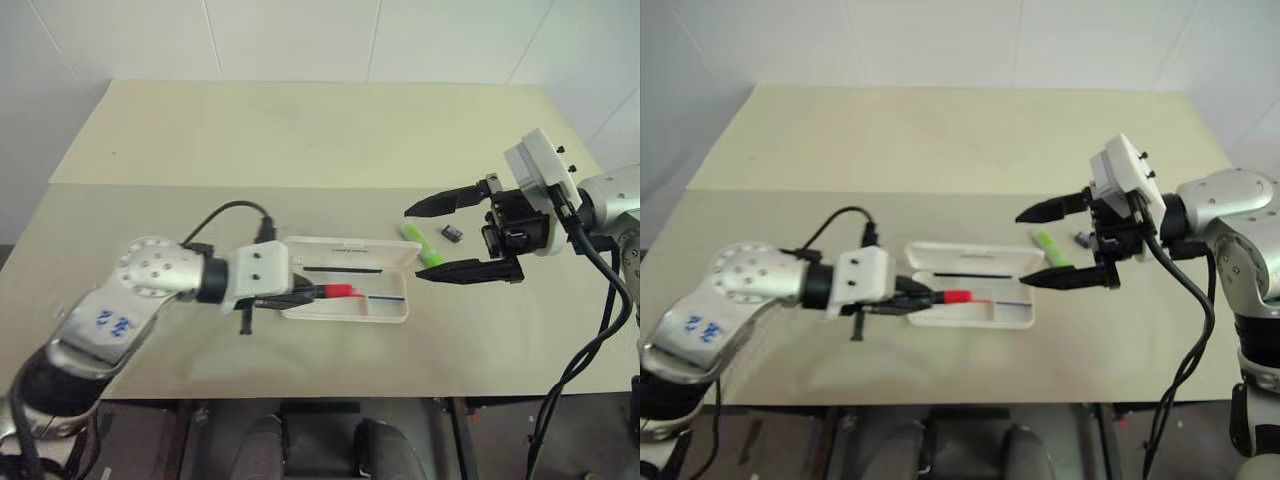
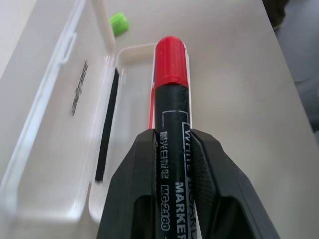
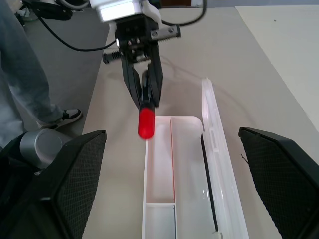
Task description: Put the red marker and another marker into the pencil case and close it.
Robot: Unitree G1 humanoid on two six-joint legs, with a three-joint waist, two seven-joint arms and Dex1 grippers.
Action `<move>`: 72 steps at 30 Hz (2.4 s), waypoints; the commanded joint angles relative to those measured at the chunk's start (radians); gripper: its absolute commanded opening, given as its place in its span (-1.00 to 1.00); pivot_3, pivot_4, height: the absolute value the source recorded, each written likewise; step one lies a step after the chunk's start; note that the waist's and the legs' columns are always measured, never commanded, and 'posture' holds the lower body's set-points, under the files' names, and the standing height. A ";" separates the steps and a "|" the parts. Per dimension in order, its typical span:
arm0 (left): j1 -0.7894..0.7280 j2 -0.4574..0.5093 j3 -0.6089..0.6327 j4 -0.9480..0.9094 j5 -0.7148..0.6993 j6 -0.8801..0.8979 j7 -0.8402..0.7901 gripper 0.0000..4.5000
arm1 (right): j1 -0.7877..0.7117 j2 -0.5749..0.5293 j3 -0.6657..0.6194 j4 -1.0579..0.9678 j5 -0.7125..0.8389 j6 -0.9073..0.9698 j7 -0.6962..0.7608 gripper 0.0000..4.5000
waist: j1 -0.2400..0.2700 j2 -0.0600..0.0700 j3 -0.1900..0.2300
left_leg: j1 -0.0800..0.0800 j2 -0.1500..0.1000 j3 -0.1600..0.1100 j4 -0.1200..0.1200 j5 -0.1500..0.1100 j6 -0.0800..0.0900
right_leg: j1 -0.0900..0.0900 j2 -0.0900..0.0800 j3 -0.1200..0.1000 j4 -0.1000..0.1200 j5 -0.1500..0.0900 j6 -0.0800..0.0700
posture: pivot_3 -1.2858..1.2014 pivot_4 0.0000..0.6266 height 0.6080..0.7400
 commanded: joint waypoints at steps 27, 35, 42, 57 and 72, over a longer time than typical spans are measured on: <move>-0.207 -0.380 -0.246 0.322 0.376 0.014 0.078 -0.16 | 0.141 -0.068 -0.070 -0.129 0.030 -0.003 -0.073 1.00 | 0.011 0.000 0.000 | 0.000 0.002 0.001 0.006 -0.001 0.002 | 0.001 0.001 0.002 0.000 0.000 0.001 | 0.03 -0.52 1.00; -0.197 -0.384 -0.232 0.288 0.379 0.040 0.065 0.70 | 0.140 -0.068 -0.066 -0.128 0.031 -0.006 -0.076 1.00 | 0.011 0.000 0.000 | 0.000 0.002 0.001 0.006 -0.001 0.002 | 0.001 0.001 0.001 0.000 0.000 0.001 | 0.03 -0.52 1.00; -0.180 -0.407 -0.152 0.166 0.251 0.241 0.023 0.70 | 0.142 -0.073 -0.061 -0.116 0.026 -0.013 -0.067 1.00 | 0.011 0.000 0.000 | 0.000 0.002 0.001 0.006 -0.001 0.002 | 0.001 0.001 0.001 0.001 0.000 0.001 | 0.03 -0.52 1.00; -0.135 -0.287 -0.030 -0.050 0.050 0.403 0.010 0.70 | 0.196 -0.034 0.021 0.272 -0.238 -0.139 -0.142 1.00 | 0.005 0.000 0.000 | 0.000 0.002 0.001 0.006 -0.001 0.002 | 0.001 0.001 0.002 0.001 0.000 0.001 | 0.03 -0.52 1.00; -0.234 -0.186 0.304 -0.165 -0.214 0.618 0.084 0.70 | 0.083 0.092 0.081 0.457 -0.380 -0.117 -0.279 1.00 | 0.009 0.001 0.000 | 0.000 0.002 0.000 0.007 -0.001 0.001 | 0.002 0.001 0.002 0.000 0.000 0.001 | 0.03 -0.52 1.00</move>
